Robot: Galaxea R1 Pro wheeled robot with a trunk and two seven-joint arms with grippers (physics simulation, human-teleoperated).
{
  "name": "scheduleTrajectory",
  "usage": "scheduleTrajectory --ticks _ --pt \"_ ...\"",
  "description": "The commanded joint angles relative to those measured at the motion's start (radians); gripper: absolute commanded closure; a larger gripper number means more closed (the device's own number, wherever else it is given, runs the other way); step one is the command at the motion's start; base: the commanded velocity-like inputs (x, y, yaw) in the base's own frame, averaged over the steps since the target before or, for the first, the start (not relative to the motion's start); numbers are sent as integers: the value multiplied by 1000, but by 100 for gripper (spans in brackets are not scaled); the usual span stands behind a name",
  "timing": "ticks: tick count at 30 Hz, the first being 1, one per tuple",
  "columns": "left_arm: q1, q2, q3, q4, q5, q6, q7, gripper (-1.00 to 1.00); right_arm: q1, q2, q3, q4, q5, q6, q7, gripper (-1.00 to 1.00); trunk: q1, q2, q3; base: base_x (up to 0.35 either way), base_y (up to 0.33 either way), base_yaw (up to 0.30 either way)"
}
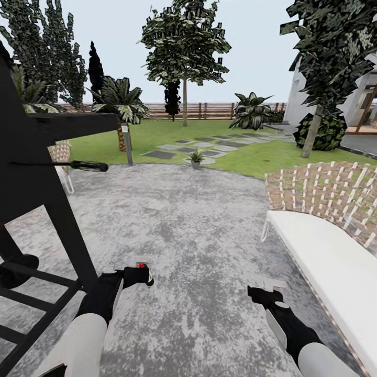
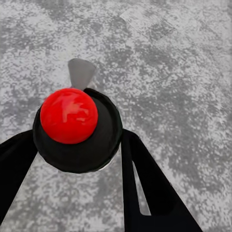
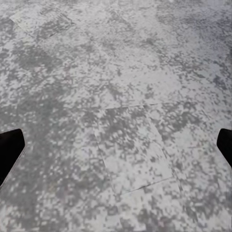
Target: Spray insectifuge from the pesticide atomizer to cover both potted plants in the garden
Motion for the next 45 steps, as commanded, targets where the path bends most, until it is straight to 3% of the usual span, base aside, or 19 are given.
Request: scheduleTrajectory --ticks 1,45 --pt "-1 -2 8 -2 -8 4 -9 100 0 -1 6 -2 -9 6 -6 -100 0 0 -1 338 0 0" --pt "-1 -2 7 -2 -7 4 -9 100 0 -1 6 -2 -9 7 -6 -100 0 0 -1 336 -25 0"
